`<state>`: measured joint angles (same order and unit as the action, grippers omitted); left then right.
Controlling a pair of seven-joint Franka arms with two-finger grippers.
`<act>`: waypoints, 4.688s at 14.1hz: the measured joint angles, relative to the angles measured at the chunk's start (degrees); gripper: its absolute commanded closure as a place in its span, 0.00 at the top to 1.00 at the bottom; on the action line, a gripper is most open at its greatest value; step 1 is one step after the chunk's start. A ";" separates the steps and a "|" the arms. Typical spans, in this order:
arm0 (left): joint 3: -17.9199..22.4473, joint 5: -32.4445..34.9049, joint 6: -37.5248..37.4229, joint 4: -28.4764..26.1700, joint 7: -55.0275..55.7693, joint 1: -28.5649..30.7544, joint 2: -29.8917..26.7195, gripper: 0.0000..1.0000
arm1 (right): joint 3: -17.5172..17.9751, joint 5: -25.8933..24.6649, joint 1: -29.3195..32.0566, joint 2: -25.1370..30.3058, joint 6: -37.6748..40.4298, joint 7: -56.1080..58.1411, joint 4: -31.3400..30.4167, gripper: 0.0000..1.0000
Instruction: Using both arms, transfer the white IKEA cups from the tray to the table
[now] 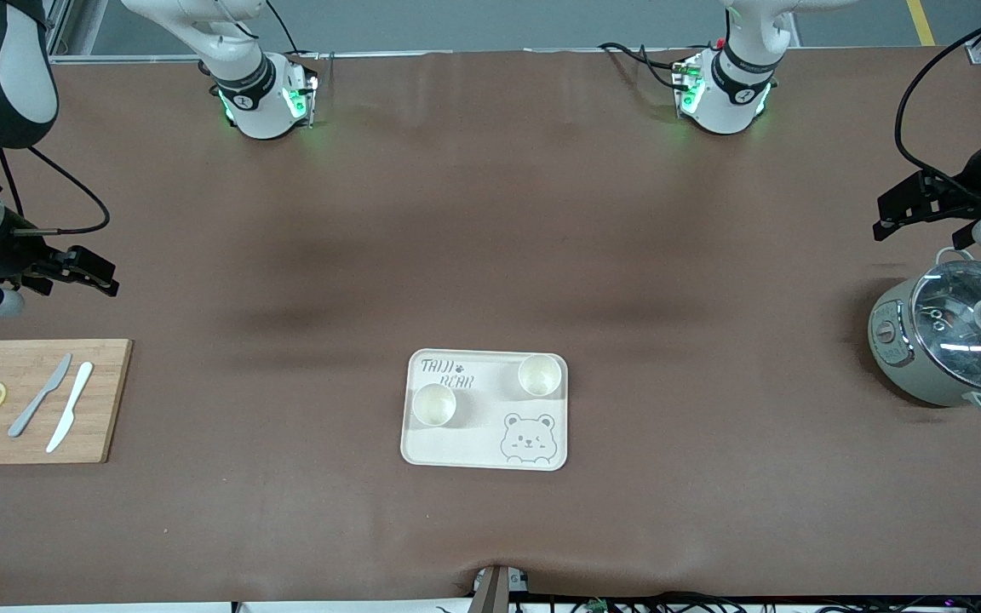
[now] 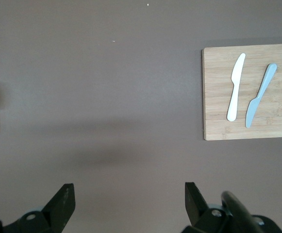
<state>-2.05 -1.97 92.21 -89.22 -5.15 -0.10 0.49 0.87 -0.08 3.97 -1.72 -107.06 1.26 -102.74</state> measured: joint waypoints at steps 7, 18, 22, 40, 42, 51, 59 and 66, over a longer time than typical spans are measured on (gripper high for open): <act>-0.01 0.00 0.00 0.00 0.00 -0.01 0.00 1.00 | 0.00 0.00 0.00 0.00 0.00 0.01 0.00 1.00; -0.17 0.00 0.00 0.00 -0.02 -0.15 0.09 1.00 | 0.00 0.00 0.00 0.00 0.00 0.01 0.00 1.00; -1.76 0.00 -0.02 -0.10 2.94 -1.25 1.41 1.00 | 0.01 0.00 0.00 0.00 0.00 0.01 0.00 1.00; -3.54 2.55 3.48 7.12 29.90 -20.12 19.25 1.00 | 0.12 0.00 -0.01 0.00 0.00 0.01 0.02 1.00; -3.56 2.55 5.15 8.14 31.51 -21.62 21.81 1.00 | 0.13 0.00 -0.01 0.00 0.00 0.01 0.02 1.00; -3.57 2.55 17.41 9.53 34.62 -25.85 31.56 1.00 | 0.14 0.00 -0.01 0.00 0.00 0.01 0.02 1.00; -3.55 2.61 25.47 12.14 34.72 -27.61 37.80 1.00 | 0.15 0.00 -0.01 0.00 0.00 0.01 0.02 1.00; -3.41 6.91 29.76 12.52 34.72 -28.30 42.03 1.00 | 0.15 0.00 -0.01 0.00 0.00 0.01 0.02 1.00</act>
<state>-5.47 4.94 121.97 -76.70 29.57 -28.41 42.52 1.01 -0.08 3.96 -1.72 -107.07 1.27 -102.71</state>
